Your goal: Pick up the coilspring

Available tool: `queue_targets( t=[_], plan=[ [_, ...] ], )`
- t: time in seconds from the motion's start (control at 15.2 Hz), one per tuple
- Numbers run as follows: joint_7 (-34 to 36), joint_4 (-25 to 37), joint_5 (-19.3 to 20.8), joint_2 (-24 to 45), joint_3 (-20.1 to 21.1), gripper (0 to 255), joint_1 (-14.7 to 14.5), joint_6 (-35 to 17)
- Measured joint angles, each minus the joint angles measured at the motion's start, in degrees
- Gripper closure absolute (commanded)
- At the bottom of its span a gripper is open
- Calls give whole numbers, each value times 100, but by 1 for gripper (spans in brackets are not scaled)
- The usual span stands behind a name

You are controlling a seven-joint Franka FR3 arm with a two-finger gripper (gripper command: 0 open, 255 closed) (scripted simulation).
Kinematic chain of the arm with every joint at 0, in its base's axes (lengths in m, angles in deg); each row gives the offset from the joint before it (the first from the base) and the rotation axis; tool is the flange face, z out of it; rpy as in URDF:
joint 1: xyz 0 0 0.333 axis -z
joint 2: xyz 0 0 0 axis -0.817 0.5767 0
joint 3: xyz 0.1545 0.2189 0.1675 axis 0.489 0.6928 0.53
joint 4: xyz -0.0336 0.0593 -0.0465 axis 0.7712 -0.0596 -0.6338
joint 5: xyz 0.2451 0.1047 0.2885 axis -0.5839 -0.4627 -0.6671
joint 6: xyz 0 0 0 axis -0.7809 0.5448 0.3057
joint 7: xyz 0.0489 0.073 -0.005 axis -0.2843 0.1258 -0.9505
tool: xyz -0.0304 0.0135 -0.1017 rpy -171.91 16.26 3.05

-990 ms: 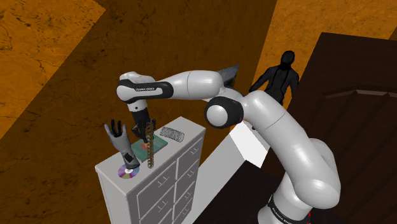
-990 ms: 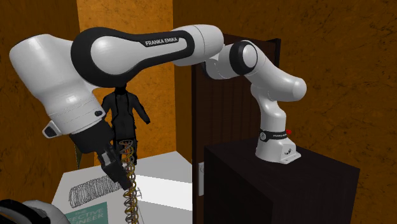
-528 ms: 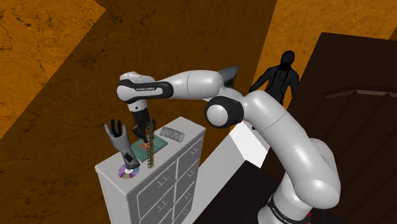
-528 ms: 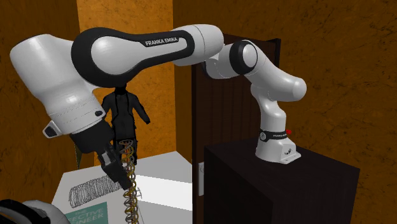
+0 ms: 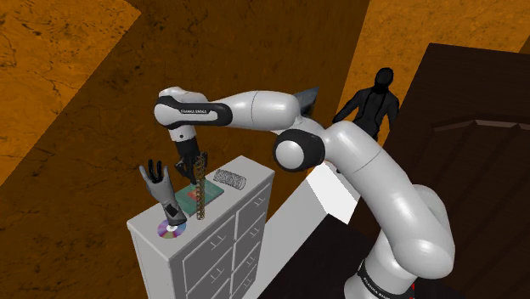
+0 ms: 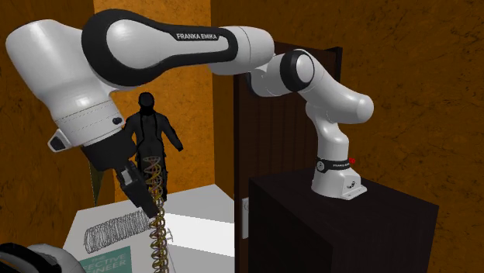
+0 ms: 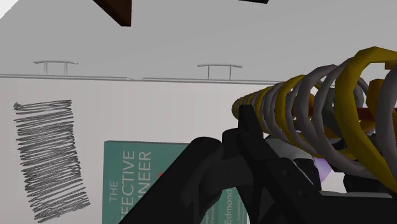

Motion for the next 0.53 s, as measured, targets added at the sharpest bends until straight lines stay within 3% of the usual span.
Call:
queue_targets(
  t=[0.4,0.53],
  plan=[
    [14,439,-6,-10,4,255,-31,448],
    [10,1151,3,303,-7,255,-85,836]
  ],
)
